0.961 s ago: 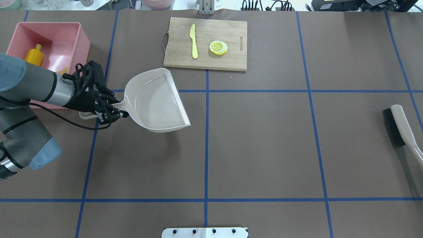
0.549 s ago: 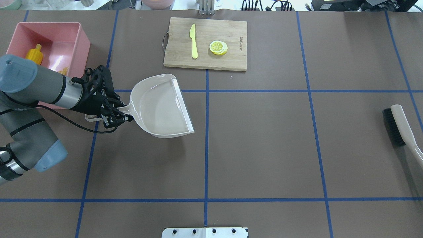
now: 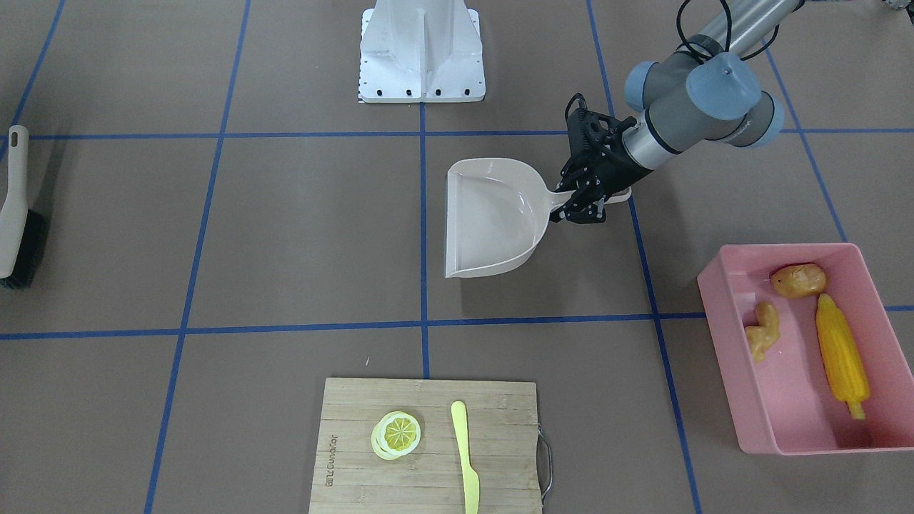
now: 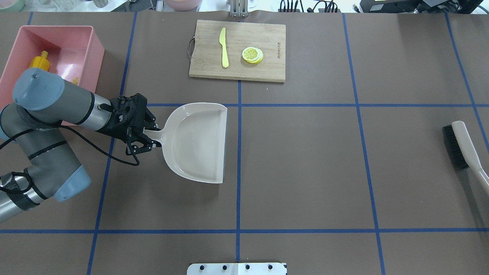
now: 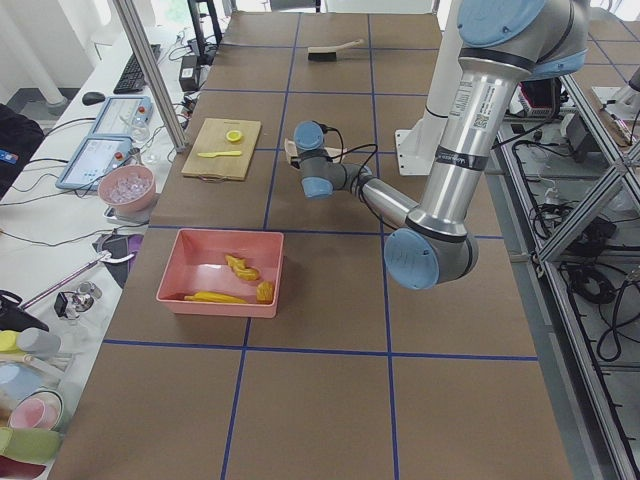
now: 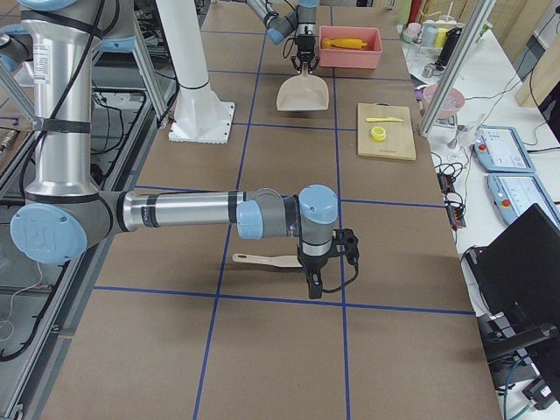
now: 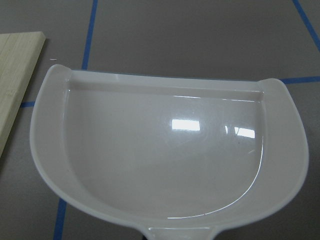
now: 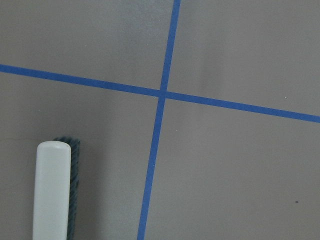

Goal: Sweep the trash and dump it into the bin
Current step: 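Bring the empty dustpan back with the left gripper and lower it to the table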

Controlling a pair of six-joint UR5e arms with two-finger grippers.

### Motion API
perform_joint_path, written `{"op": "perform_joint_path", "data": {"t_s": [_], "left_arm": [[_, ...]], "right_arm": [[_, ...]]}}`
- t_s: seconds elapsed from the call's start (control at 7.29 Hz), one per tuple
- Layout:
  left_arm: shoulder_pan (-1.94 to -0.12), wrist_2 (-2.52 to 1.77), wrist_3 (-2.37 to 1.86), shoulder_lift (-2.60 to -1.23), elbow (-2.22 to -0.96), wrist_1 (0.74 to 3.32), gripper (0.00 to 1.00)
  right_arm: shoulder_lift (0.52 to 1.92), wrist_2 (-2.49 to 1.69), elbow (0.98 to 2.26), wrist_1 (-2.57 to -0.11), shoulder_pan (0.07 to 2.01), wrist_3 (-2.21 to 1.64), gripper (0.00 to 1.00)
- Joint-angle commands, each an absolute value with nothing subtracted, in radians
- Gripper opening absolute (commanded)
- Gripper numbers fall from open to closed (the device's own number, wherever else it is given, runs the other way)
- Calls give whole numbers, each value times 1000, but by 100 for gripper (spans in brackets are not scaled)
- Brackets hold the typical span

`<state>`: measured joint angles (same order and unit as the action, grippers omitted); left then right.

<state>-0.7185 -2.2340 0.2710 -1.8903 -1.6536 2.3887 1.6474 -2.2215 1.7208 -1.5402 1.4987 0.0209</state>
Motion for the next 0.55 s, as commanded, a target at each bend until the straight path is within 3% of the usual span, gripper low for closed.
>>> {"op": "perform_joint_path", "data": {"t_s": [0.0, 0.41], "left_arm": [[-703, -2278, 215, -1894, -1647, 2358, 0], [-703, -2275, 126, -1907, -1625, 2370, 0]], "right_arm": [[1647, -2209, 1723, -1540, 1499, 20, 100], [1647, -2210, 1726, -1540, 1499, 20, 100]]}}
